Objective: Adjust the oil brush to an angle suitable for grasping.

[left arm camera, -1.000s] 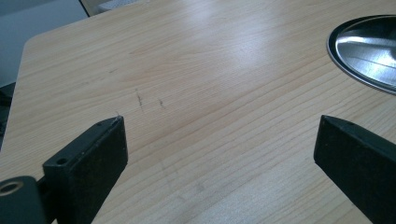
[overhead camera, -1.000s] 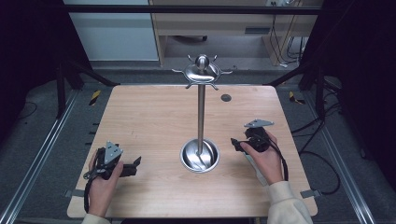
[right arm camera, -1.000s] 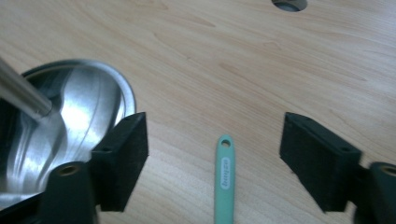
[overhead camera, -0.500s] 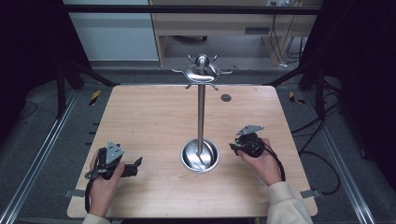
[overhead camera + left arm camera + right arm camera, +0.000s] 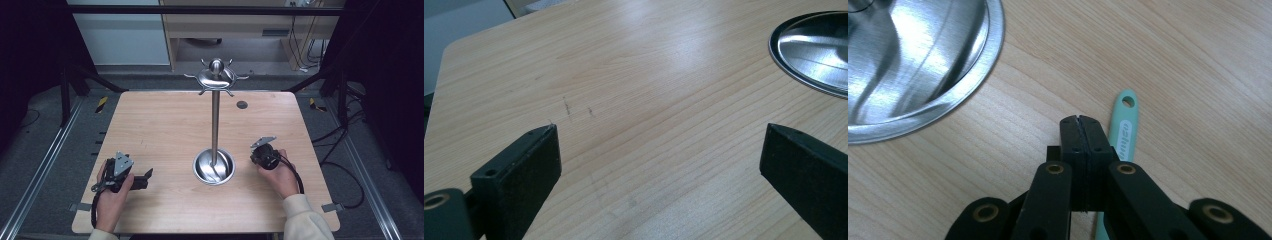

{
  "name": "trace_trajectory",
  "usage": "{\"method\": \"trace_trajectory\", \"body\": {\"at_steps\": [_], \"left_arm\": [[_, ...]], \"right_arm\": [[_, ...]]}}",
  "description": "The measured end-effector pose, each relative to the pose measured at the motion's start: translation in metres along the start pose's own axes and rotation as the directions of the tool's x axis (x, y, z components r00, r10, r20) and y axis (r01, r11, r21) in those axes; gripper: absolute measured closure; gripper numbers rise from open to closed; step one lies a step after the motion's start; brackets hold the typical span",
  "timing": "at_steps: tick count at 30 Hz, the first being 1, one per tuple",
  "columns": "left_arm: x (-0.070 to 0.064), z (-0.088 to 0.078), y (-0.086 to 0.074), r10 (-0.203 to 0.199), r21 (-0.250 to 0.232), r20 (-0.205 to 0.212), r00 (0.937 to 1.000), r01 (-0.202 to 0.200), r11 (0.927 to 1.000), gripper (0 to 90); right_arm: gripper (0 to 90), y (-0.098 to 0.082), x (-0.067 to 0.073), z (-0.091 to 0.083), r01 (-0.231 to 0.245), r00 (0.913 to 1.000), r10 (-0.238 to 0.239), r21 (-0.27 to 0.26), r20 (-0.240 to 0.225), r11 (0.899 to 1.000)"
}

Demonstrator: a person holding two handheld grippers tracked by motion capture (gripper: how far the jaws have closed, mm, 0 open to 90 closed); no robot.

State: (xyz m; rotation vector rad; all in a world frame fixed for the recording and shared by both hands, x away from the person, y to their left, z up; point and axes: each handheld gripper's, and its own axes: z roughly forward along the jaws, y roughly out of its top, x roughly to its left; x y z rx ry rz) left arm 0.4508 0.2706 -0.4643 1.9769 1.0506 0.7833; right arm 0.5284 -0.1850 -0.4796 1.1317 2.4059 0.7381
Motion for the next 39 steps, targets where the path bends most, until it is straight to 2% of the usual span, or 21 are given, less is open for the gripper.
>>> {"method": "trace_trajectory", "body": {"at_steps": [4, 13, 20, 23, 24, 26, 27, 30, 34, 36, 39], "left_arm": [[0.0, 0.0, 0.0, 0.001, 0.001, 0.001, 1.0, -0.001, 1.0, 2.6], [-0.002, 0.001, 0.0, 0.007, 0.006, 0.007, 0.9999, -0.007, 1.0, 2.6], [-0.002, 0.001, 0.0, 0.012, 0.007, 0.01, 0.9999, -0.012, 0.9999, 2.6], [-0.001, 0.001, 0.0, 0.007, 0.004, 0.006, 1.0, -0.007, 1.0, 2.6], [-0.001, 0.001, 0.0, 0.006, 0.004, 0.006, 1.0, -0.006, 1.0, 2.6], [-0.001, 0.001, 0.0, 0.005, 0.003, 0.006, 1.0, -0.005, 1.0, 2.6], [-0.002, 0.001, 0.0, 0.007, 0.004, 0.007, 1.0, -0.007, 1.0, 2.6], [-0.002, 0.001, 0.0, 0.009, 0.006, 0.007, 0.9999, -0.009, 0.9999, 2.6], [-0.002, 0.001, 0.0, 0.007, 0.007, 0.007, 0.9999, -0.007, 0.9999, 2.6], [-0.001, 0.001, 0.0, 0.007, 0.009, 0.007, 0.9999, -0.008, 0.9999, 2.6], [-0.002, 0.001, 0.0, 0.008, 0.009, 0.006, 0.9999, -0.008, 0.9999, 2.6]], "right_arm": [[90.0, 0.0, -0.001, 0.0, -0.006, 1.0, 0.006, 0.008, 0.005, 1.0], [90.0, -0.003, -0.005, 0.003, -0.052, 0.9986, 0.052, 0.043, 0.009, 0.998], [90.0, -0.004, -0.007, 0.003, -0.063, 0.998, 0.062, 0.052, 0.015, 0.997], [90.0, -0.004, -0.008, 0.003, -0.071, 0.9971, 0.069, 0.057, 0.032, 0.996], [90.0, -0.004, -0.009, 0.003, -0.071, 0.9964, 0.067, 0.063, 0.051, 0.996], [90.0, -0.005, -0.012, 0.002, -0.092, 0.9931, 0.086, 0.073, 0.08, 0.993], [90.0, -0.007, -0.016, 0.001, -0.119, 0.9894, 0.112, 0.072, 0.093, 0.99], [90.0, -0.008, -0.019, -0.001, -0.148, 0.9868, 0.143, 0.069, 0.075, 0.987], [89.0, -0.004, -0.018, -0.017, -0.183, 0.9824, 0.181, 0.031, 0.045, 0.983], [87.2, -0.002, -0.018, -0.028, -0.19, 0.9813, 0.189, 0.037, 0.038, 0.981], [81.8, -0.002, -0.019, -0.038, -0.204, 0.9782, 0.2, 0.065, 0.055, 0.977]]}}
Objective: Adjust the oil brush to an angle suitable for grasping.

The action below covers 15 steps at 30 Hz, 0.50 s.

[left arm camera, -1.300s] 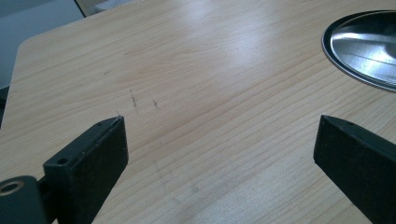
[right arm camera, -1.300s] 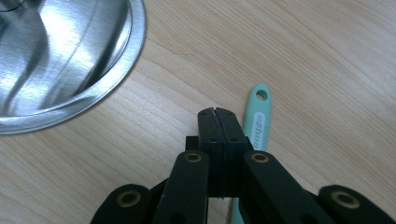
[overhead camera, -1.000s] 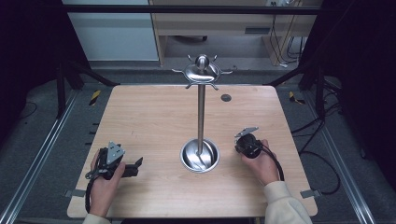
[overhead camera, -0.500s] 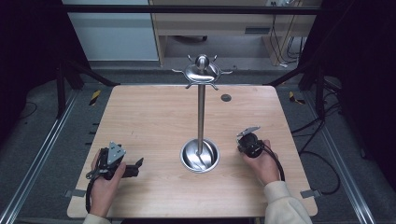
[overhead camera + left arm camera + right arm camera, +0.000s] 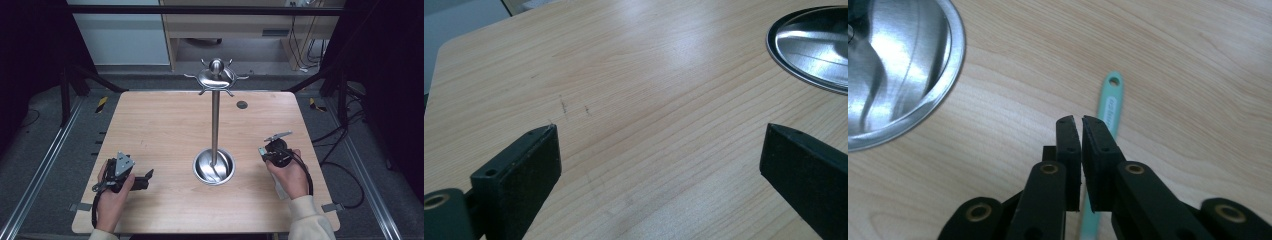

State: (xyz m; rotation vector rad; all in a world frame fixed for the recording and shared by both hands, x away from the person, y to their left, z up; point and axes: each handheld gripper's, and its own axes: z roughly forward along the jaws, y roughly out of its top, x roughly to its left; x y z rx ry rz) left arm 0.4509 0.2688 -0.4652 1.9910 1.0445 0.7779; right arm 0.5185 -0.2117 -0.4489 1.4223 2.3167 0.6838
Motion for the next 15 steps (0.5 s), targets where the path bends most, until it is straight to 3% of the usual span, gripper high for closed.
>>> {"method": "trace_trajectory", "body": {"at_steps": [5, 9, 15], "left_arm": [[0.0004, -0.0001, 0.0, -0.002, -0.001, 0.002, 1.0, 0.002, 1.0, 2.6], [0.0003, 0.0003, -0.0001, -0.002, 0.002, 0.005, 1.0, 0.002, 1.0, 2.6], [0.0004, 0.0, -0.0002, -0.002, 0.001, 0.005, 1.0, 0.002, 1.0, 2.6]], "right_arm": [[71.0, -0.0007, -0.0034, -0.0059, -0.034, 0.9994, 0.033, 0.068, 0.011, 0.997], [64.1, -0.0023, -0.0049, -0.0063, -0.046, 0.9989, 0.047, 0.131, -0.005, 0.99], [62.7, -0.0057, -0.0083, -0.0032, -0.055, 0.9984, 0.057, 0.19, -0.004, 0.98]]}}
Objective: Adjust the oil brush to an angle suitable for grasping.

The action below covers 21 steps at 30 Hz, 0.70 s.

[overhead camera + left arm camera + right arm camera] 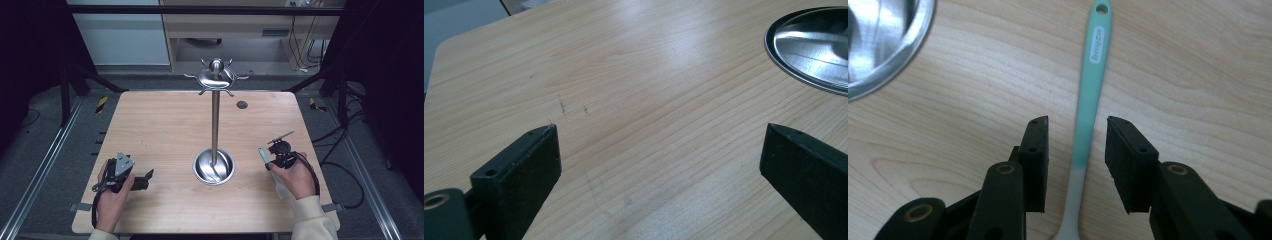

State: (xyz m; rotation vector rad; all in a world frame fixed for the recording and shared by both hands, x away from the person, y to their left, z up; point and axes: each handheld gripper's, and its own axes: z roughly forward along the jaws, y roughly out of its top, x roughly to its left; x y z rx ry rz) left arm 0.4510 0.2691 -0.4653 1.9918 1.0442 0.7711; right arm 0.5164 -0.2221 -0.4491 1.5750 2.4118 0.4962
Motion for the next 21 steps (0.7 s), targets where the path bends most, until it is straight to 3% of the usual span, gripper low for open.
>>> {"method": "trace_trajectory", "body": {"at_steps": [8, 21], "left_arm": [[0.0, 0.0, 0.0, 0.002, 0.001, 0.005, 1.0, -0.002, 1.0, 2.6], [-0.001, 0.0, 0.0, 0.004, 0.002, 0.004, 1.0, -0.004, 1.0, 2.6]], "right_arm": [[62.9, -0.004, -0.005, 0.008, -0.023, 0.9997, 0.023, 0.066, 0.001, 0.998], [68.8, -0.004, -0.003, 0.015, -0.022, 0.9997, 0.023, 0.114, -0.007, 0.993]]}}
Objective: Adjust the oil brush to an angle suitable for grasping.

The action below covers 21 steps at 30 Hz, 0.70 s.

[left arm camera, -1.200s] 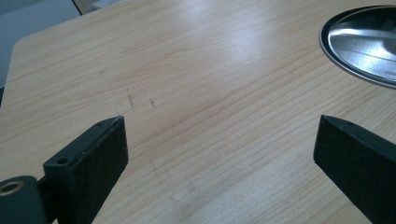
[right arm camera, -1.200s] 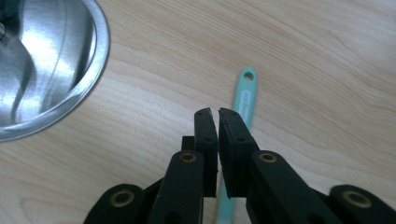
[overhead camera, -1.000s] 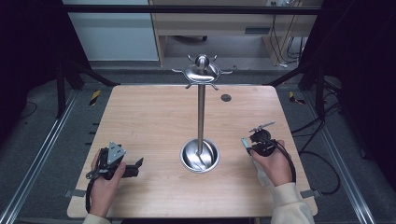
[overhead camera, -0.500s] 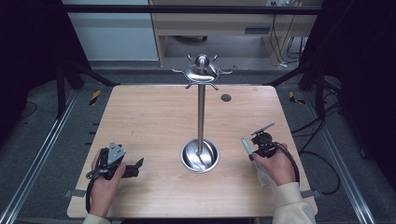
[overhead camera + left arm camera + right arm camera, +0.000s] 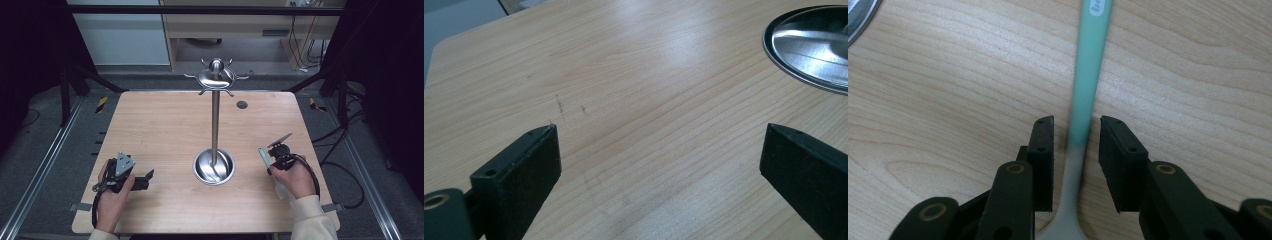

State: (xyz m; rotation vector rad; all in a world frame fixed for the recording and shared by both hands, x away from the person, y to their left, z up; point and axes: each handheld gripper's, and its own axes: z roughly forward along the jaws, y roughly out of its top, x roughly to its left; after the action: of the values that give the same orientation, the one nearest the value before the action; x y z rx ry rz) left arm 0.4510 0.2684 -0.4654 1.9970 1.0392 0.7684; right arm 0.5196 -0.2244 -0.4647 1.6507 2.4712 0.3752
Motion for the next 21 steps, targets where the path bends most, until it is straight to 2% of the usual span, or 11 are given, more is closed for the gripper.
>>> {"method": "trace_trajectory", "body": {"at_steps": [14, 19, 21], "left_arm": [[-0.0001, 0.0, 0.0001, 0.001, 0.001, 0.001, 1.0, -0.001, 1.0, 2.6], [-0.0007, 0.0003, 0.0002, 0.002, 0.002, 0.003, 1.0, -0.002, 1.0, 2.6], [-0.0009, 0.0004, 0.0002, 0.002, 0.001, 0.004, 1.0, -0.002, 1.0, 2.6]], "right_arm": [[75.6, 0.0001, 0.0021, 0.0028, 0.007, 1.0, -0.007, 0.028, 0.004, 1.0], [77.9, 0.0007, 0.0046, 0.0031, 0.02, 0.9993, -0.021, 0.033, 0.031, 0.999], [80.2, 0.0009, 0.0055, 0.003, 0.011, 0.9991, -0.012, 0.033, 0.04, 0.999]]}}
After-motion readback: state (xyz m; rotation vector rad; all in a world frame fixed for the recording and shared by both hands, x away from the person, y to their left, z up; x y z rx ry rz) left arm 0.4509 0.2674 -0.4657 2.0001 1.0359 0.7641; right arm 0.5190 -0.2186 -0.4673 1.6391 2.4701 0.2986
